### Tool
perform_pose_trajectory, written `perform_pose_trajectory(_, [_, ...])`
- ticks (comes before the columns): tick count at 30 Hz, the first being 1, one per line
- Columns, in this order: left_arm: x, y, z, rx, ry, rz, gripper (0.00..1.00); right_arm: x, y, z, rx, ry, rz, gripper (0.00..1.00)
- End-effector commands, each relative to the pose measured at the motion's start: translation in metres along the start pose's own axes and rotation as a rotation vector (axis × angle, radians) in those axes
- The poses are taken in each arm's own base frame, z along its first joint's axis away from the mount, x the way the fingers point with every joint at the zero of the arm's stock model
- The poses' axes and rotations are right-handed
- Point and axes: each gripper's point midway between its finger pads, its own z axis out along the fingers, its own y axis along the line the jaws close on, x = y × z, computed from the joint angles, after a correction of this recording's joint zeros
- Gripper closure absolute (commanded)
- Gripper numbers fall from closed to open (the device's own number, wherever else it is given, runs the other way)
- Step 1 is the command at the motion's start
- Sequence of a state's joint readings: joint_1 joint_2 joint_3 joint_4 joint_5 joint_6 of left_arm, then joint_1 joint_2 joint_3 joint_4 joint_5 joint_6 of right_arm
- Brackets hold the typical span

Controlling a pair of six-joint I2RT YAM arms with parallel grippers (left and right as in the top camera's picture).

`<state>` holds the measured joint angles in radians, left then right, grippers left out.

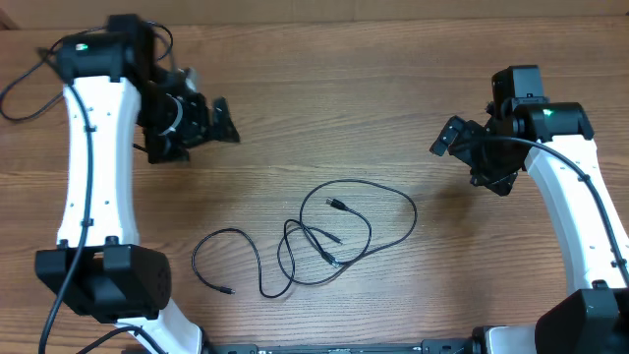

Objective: Untangle cables

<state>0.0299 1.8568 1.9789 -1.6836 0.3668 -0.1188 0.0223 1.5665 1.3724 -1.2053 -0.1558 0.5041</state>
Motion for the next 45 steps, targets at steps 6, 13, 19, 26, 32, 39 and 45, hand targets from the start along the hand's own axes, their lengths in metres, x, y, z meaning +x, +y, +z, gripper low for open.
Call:
perform_pose_trajectory(6, [0.046, -0.05, 0.001, -0.044, 0.012, 0.207, 0.0, 0.0, -0.002, -0.002, 0.011, -0.007, -0.006, 0.0])
perform_pose_trajectory(13, [0.097, -0.044, 0.03, -0.171, 0.111, 0.228, 0.0, 0.0, -0.002, -0.002, 0.011, -0.007, -0.006, 0.0])
perform_pose_trajectory(19, [0.108, -0.064, 0.094, -0.071, 0.196, 0.266, 0.0, 0.0, -0.002, -0.002, 0.011, -0.007, -0.006, 0.0])
perform_pose_trajectory(26, [0.094, -0.064, 0.129, -0.046, 0.139, 0.173, 0.11, 0.0, -0.002, -0.002, 0.011, -0.007, -0.006, 0.0])
perform_pose_trajectory(32, [0.09, -0.045, 0.163, -0.082, 0.105, 0.145, 0.01, 0.0, -0.002, -0.002, 0.011, -0.007, -0.006, 0.0])
perform_pose_trajectory(39, [0.083, -0.029, 0.178, -0.152, 0.096, 0.13, 0.19, 0.0, -0.002, -0.002, 0.011, -0.007, -0.006, 0.0])
perform_pose_trajectory(45, [0.093, -0.018, 0.21, -0.178, 0.224, 0.074, 0.3, 0.0, -0.002, -0.002, 0.011, -0.007, -0.006, 0.0])
